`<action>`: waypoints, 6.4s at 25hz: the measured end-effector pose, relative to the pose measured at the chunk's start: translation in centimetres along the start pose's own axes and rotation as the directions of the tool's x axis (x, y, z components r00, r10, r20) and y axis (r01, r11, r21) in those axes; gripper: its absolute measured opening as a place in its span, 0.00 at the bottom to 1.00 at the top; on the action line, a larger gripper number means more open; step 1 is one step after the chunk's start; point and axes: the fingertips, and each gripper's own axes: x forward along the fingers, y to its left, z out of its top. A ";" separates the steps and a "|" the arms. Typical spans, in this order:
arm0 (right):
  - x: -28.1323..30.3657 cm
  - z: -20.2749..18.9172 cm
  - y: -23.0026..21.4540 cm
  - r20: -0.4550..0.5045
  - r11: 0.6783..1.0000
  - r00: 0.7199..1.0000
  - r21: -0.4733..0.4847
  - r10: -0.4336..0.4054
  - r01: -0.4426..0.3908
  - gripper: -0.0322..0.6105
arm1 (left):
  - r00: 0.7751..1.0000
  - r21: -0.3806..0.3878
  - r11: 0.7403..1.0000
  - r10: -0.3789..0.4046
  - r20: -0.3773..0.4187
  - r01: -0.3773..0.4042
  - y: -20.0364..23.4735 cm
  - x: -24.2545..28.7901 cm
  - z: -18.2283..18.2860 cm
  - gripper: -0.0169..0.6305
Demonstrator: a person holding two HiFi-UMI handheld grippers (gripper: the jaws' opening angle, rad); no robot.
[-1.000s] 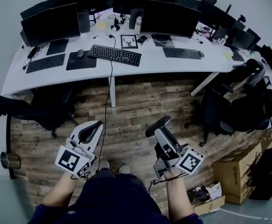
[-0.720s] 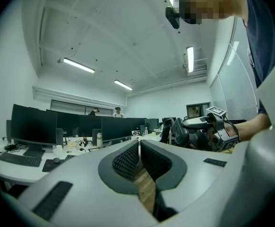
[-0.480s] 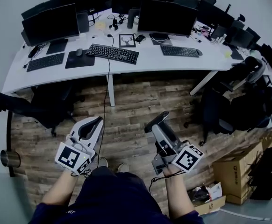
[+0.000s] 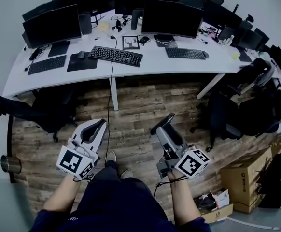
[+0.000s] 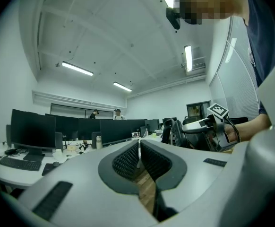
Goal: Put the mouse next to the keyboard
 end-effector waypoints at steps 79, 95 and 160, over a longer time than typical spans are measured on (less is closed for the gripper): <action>33.0 6.3 -13.8 -0.048 0.959 0.962 -0.102 -0.269 0.264 0.42 | 0.988 -0.112 0.983 -0.150 -0.038 0.145 30.7 24.6 -4.7 0.09; 36.4 8.1 -15.7 -0.047 0.958 0.962 -0.112 -0.269 0.263 0.42 | 0.987 -0.103 0.983 -0.157 -0.030 0.153 33.1 27.9 -4.3 0.09; 49.2 12.9 -44.6 -0.465 0.967 0.853 -0.203 -0.236 0.157 0.42 | 0.968 -0.133 0.987 0.060 -0.244 -0.095 35.5 54.4 -11.5 0.09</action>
